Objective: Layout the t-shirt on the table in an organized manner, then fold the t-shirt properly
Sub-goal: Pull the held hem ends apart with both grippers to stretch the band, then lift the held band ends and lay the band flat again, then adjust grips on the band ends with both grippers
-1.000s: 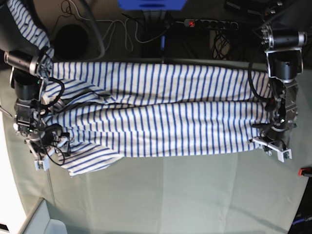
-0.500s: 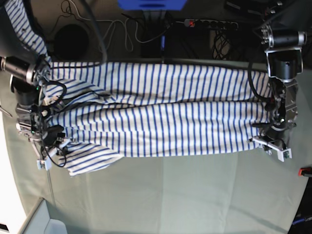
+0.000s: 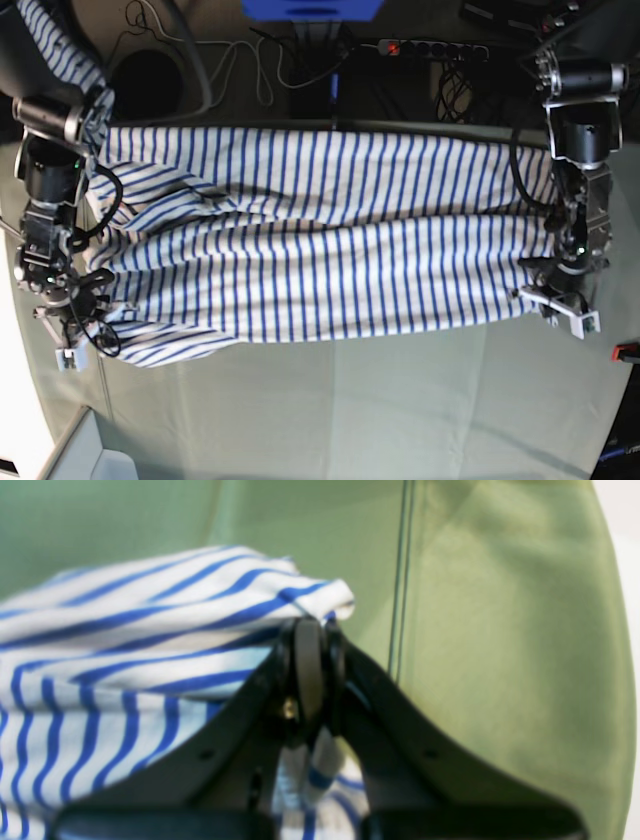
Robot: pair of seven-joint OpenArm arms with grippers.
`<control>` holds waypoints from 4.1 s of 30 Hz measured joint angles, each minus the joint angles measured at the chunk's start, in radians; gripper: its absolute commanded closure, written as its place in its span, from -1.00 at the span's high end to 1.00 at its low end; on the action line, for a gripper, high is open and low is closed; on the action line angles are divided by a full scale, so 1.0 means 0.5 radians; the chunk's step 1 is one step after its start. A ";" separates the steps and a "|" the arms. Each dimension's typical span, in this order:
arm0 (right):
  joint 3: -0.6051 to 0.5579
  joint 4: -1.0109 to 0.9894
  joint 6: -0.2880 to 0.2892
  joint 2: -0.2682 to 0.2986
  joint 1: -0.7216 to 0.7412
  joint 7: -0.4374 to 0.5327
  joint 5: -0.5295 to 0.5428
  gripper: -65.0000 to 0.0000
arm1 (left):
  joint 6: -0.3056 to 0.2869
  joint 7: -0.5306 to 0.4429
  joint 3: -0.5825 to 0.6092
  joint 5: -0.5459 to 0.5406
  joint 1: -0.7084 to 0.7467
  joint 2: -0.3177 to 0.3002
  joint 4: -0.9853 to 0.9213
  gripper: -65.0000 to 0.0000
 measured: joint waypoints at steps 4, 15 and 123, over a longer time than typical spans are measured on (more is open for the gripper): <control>-0.005 0.312 0.097 -0.082 -0.133 -0.093 0.001 -1.00 | 0.002 0.005 -0.001 -0.001 0.015 -0.001 0.159 -1.00; -0.002 0.656 0.103 -0.124 -0.242 -0.101 -0.010 -1.00 | -0.002 0.006 -0.124 -0.002 0.145 0.024 0.578 -1.00; 0.334 1.444 0.130 -0.146 -1.423 0.117 0.564 -0.08 | 0.007 0.003 -0.484 0.001 1.095 0.298 1.013 0.28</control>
